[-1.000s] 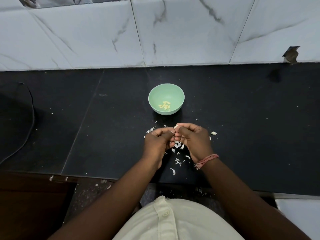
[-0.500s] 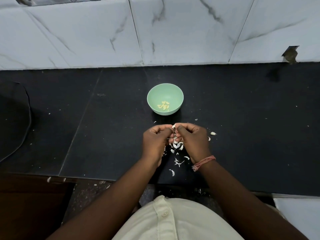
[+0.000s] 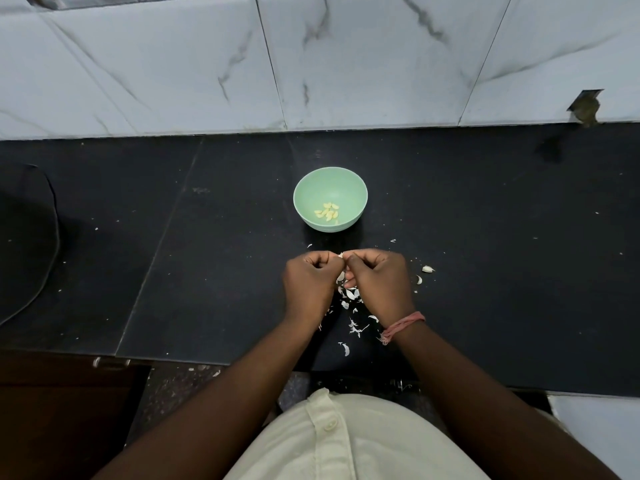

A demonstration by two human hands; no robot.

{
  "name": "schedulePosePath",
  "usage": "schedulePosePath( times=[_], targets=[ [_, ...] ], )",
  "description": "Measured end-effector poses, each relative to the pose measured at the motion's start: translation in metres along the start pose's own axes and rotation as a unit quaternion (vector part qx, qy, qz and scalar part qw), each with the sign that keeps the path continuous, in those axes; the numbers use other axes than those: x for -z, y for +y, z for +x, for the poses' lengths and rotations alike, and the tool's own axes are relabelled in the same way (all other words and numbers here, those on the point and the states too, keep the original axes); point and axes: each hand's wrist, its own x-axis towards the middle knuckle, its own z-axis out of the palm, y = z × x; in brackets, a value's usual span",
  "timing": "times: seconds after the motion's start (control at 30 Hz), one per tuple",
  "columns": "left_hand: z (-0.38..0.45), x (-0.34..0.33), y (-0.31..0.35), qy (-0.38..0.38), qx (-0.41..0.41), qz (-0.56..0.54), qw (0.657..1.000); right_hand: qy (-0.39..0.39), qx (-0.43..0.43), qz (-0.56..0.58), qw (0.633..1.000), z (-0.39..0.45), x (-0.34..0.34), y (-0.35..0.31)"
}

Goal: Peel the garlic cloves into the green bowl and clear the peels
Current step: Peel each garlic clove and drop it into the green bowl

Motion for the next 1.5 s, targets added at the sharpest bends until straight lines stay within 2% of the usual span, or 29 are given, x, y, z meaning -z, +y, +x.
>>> schedulePosePath(
  times=[0.13, 0.27, 0.37, 0.47, 0.57, 0.7, 0.83, 1.07, 1.3, 1.4, 1.5],
  targets=[
    [0.002, 0.002, -0.001, -0.011, -0.015, 0.011, 1.0, -0.02, -0.03, 0.028, 0.999, 0.005, 0.001, 0.002],
    [0.005, 0.005, -0.001, -0.043, -0.015, -0.002, 0.999, -0.05, -0.094, 0.116, 0.988, 0.008, 0.005, 0.002],
    [0.006, 0.005, 0.001, -0.069, 0.023, -0.055, 0.996, -0.082, -0.132, 0.188, 0.97, 0.01, 0.013, 0.0],
    [0.008, 0.002, 0.004, -0.085, 0.083, -0.136, 0.984, -0.111, -0.128, 0.217, 0.961, 0.011, 0.017, 0.001],
    [0.007, 0.0, 0.001, -0.097, 0.105, -0.173, 0.974, -0.103, -0.087, 0.202, 0.97, 0.011, 0.015, 0.004],
    [0.007, 0.001, 0.002, -0.087, 0.119, -0.2, 0.969, -0.058, 0.028, 0.05, 0.997, 0.011, 0.012, 0.008],
    [0.006, 0.001, 0.007, -0.096, 0.13, -0.219, 0.962, -0.071, 0.082, -0.038, 0.993, 0.005, 0.008, 0.012],
    [0.003, 0.007, 0.007, -0.108, 0.184, -0.255, 0.943, -0.077, 0.0, 0.095, 0.992, 0.006, 0.015, 0.01],
    [0.002, 0.009, -0.001, -0.066, 0.23, -0.241, 0.941, -0.07, -0.098, 0.289, 0.95, 0.003, 0.012, 0.011],
    [0.003, 0.009, -0.006, -0.054, 0.231, -0.224, 0.945, -0.042, -0.114, 0.322, 0.939, 0.003, 0.012, 0.01],
    [0.001, 0.009, -0.01, -0.035, 0.219, -0.189, 0.957, -0.04, -0.11, 0.304, 0.946, 0.002, 0.014, 0.012]
  ],
)
